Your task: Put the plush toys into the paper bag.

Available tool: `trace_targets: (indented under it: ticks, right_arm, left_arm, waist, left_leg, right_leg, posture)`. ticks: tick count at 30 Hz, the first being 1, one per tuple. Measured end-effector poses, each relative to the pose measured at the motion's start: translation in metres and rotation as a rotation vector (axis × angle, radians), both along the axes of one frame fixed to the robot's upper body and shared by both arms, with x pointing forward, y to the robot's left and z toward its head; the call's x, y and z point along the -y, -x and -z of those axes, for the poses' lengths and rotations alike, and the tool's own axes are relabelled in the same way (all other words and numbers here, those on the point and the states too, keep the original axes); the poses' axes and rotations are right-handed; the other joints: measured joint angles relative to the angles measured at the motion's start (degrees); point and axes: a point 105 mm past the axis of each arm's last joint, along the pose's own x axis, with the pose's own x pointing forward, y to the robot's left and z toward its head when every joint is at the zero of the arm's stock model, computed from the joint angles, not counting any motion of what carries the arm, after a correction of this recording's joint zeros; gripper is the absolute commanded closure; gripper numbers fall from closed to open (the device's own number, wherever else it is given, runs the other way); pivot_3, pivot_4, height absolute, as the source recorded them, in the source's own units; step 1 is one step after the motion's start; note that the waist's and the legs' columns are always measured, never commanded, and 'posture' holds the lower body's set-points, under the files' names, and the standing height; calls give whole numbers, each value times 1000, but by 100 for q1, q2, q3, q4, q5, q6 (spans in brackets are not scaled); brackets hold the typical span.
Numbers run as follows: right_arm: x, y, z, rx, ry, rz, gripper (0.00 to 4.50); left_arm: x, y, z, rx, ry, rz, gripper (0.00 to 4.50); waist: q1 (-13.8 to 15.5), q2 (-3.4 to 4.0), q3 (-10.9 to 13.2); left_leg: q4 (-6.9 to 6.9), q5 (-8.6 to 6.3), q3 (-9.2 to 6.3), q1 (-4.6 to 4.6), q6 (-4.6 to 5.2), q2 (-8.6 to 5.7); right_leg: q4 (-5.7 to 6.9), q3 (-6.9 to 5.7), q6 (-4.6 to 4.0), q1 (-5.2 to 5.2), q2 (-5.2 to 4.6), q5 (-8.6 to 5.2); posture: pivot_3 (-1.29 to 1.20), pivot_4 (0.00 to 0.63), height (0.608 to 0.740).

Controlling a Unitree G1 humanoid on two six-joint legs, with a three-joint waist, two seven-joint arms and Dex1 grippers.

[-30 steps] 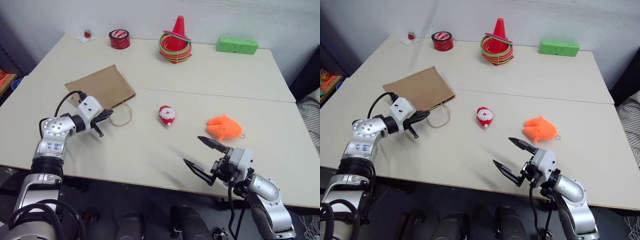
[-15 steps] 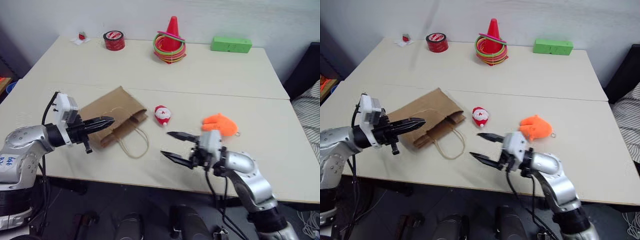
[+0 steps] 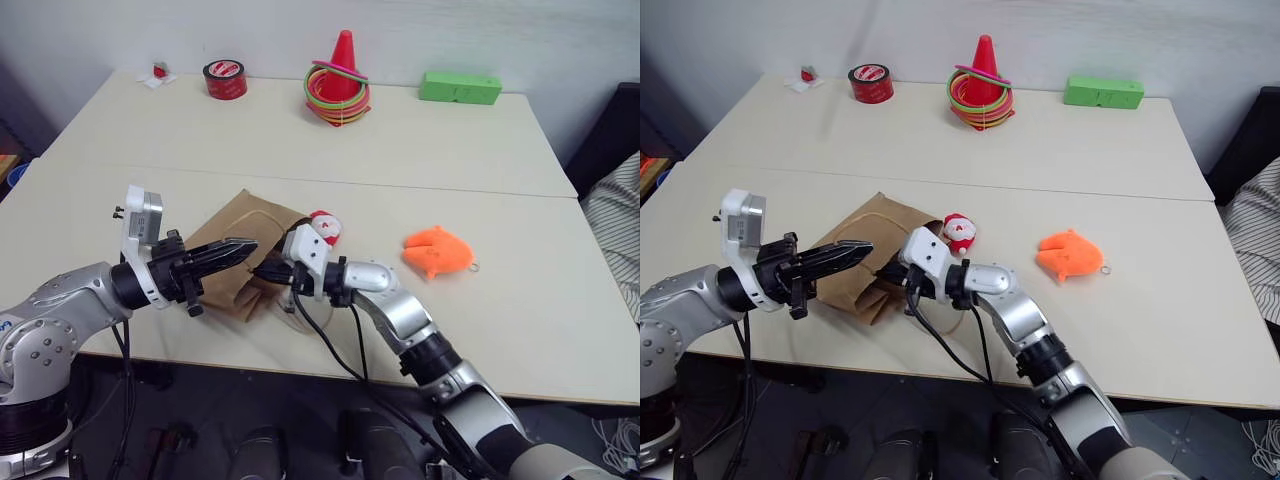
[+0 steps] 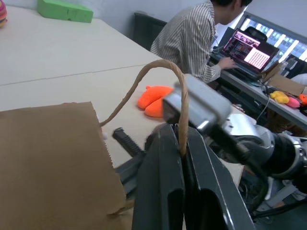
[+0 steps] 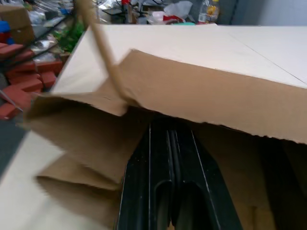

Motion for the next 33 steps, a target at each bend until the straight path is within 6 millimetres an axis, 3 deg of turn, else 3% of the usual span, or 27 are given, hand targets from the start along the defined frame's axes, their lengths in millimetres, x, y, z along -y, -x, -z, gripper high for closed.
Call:
trace_targets:
  ticks: [6, 18, 22, 25, 28, 33]
  right_arm:
    - [-4, -8, 44, -18, 158, 26, 4492]
    - [1, -4, 47, 37, 182, 7, 4492]
    - [2, 4, 48, 11, 151, -33, 4492]
    - [2, 10, 46, -12, 108, -63, 4492]
    - [4, 11, 41, -59, 40, -56, 3906]
    - [30, 15, 4, -25, -66, -85, 2199]
  left_arm:
    - [-8, 2, -16, -7, 92, -19, 4500]
    - [-49, -19, -47, 89, 242, -204, 4500]
    - [-44, -17, -34, 56, 204, -171, 4500]
    - [-28, -13, -16, 3, 150, -85, 4500]
    - [-23, -13, -13, 2, 133, -56, 4500]
    - [-16, -14, -10, 9, 113, -13, 4500]
  waist:
    - [-56, 0, 0]
    - [-55, -5, -4]
    - [-60, -5, -4]
    - [-62, -5, -3]
    - [-63, -2, -1]
    - [-50, 0, 0]
  left_leg:
    - [-1, 0, -1, -1, -1, 0]
    - [-5, -1, -1, 5, -8, 0]
    - [-12, -2, -1, 4, -10, 0]
    - [-13, -2, -1, 3, -11, 0]
    - [-13, -2, -1, 1, -11, 0]
    - [-19, -2, -3, -8, -11, 1]
  right_leg:
    - [-2, 0, 0, 0, 0, 0]
    - [-6, 0, 0, 5, -1, 0]
    - [-10, 0, 0, 4, -1, 0]
    - [-12, 0, 0, 3, -1, 0]
    - [-10, 0, -1, -1, -1, 0]
    - [-16, -1, -2, -8, -1, -1]
  posture:
    - [0, 150, 740]
    - [0, 150, 740]
    - [0, 150, 740]
    - [0, 150, 740]
    - [0, 150, 740]
    - [0, 150, 740]
